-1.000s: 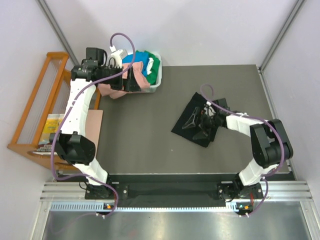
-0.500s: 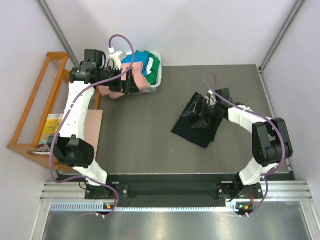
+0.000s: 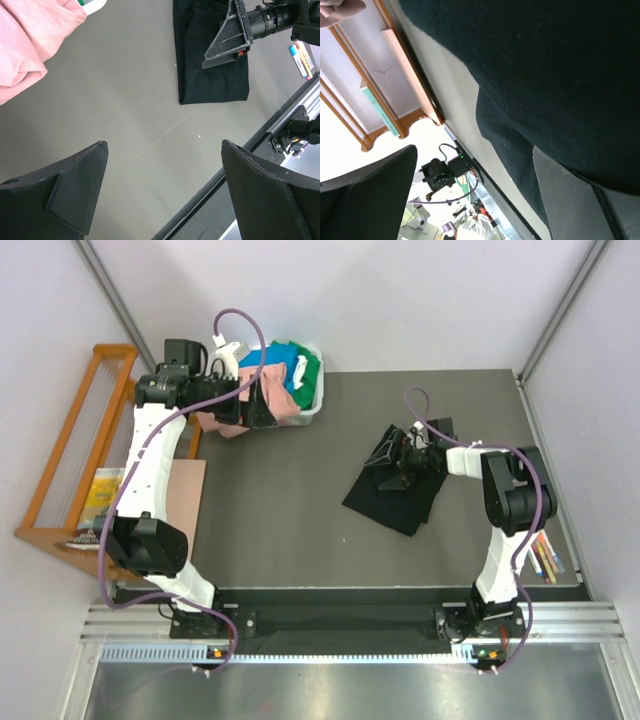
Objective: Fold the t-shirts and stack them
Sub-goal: Fold the tshirt
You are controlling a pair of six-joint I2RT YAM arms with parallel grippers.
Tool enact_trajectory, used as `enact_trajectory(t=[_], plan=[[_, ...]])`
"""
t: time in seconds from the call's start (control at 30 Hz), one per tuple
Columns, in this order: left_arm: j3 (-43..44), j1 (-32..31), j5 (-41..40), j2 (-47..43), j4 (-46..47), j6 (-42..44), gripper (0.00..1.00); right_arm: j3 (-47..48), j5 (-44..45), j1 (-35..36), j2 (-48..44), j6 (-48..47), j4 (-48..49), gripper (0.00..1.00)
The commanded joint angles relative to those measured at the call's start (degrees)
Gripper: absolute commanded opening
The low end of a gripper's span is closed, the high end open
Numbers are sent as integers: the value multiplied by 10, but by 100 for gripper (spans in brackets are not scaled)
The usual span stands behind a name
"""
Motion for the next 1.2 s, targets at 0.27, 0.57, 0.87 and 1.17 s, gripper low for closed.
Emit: enact_trajectory(t=[0.27, 0.57, 0.87, 1.17], plan=[[15, 4, 8, -31, -7, 15, 99, 166, 43, -8, -44, -25, -103, 100], [16, 6, -3, -46, -17, 22, 99, 200, 51, -16, 90, -6, -71, 100], [16, 10, -5, -66, -41, 31, 99, 213, 39, -43, 164, -10, -54, 100], [-3, 11, 5, -90, -44, 29, 99, 223, 10, -72, 25, -48, -91, 100]])
